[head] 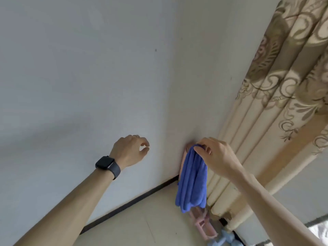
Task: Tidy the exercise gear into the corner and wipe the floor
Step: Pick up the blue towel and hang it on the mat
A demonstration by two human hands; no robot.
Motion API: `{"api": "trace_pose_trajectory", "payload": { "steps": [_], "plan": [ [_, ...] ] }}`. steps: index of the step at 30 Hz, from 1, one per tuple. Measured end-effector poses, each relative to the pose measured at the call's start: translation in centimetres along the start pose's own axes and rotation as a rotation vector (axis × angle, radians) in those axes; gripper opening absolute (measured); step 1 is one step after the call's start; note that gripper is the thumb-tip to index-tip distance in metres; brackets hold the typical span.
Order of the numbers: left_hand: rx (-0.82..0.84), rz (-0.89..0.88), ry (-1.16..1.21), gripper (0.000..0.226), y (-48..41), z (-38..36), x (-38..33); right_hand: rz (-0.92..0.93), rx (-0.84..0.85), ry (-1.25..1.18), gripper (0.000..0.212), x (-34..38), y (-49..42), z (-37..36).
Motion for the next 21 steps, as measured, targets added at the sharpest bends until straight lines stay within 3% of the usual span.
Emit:
{"api": "trace_pose_trajectory", "payload": {
  "steps": [13, 21],
  "plan": [
    [-0.154, 0.251, -0.121, 0.021, -10.2, 10.4, 8.3, 0.349, 0.120, -0.123, 0.012, 11.3, -21.2, 3.6],
    [-0.423, 0.415, -0.058, 0.017, -12.3, 20.7, 9.3, 0.705, 0.251, -0.224, 0.010, 21.0, -27.6, 6.9]
  ]
}}
Point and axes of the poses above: each hand's wrist, its own y-axis away from the middle knuckle, its own z-axis out of the back of the hand, x = y × z, the point moved 7 cm from there along -y, towards the middle knuckle, and after that the axes turned 14 degrees about -z, right-handed, at the moved point
